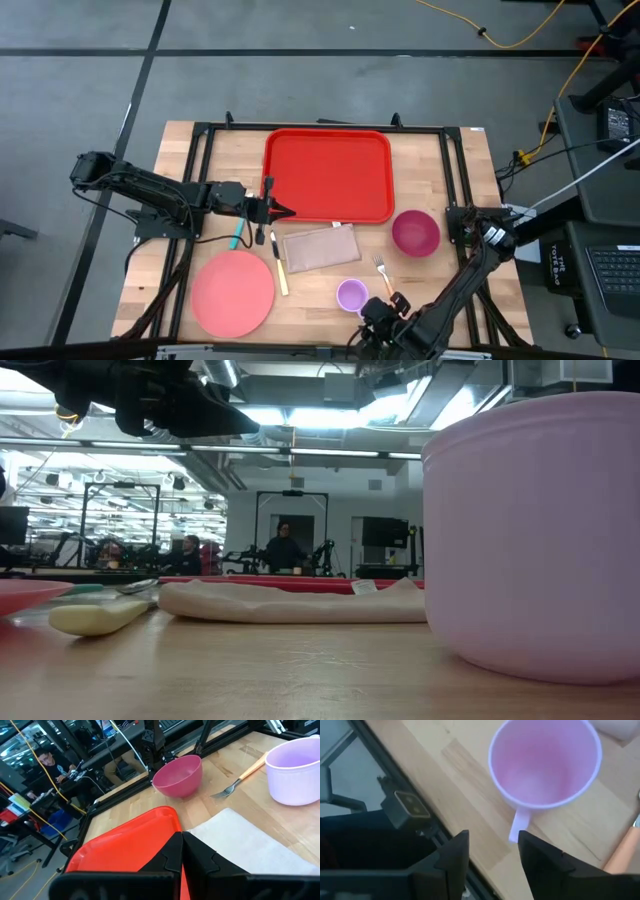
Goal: Set up tray
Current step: Put the purple mug on the red serving tray
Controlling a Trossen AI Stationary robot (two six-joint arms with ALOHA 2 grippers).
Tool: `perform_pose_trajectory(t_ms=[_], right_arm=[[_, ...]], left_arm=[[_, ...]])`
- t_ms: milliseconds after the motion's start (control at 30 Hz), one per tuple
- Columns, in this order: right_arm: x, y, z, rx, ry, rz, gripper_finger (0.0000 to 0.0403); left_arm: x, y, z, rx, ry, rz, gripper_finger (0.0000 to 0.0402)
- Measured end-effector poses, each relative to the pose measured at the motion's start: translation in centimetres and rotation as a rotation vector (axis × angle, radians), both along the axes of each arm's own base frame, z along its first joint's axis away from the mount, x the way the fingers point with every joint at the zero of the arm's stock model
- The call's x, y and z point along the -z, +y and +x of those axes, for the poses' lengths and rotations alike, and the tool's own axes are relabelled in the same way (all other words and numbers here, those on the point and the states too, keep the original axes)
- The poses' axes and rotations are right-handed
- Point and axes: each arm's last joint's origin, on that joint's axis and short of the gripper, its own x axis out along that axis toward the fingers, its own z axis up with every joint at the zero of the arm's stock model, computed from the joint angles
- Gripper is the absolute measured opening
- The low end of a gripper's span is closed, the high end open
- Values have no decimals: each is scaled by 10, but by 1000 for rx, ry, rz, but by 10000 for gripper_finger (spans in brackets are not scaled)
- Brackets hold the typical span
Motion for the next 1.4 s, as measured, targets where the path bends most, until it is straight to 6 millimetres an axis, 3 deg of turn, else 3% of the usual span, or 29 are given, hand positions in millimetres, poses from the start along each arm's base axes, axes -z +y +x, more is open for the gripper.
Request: perform_pose_trajectory(t_ms=[600, 1233, 1400], right_arm=[[2, -4, 1, 6, 27, -22, 174], [42, -2, 12, 20, 116, -90, 174], [43, -6, 16, 36, 119, -97, 174]], left_arm=[[0, 0, 0, 0, 0, 0, 4], [1, 0, 0, 0, 6, 0, 4], [1, 0, 0, 0, 6, 0, 4]])
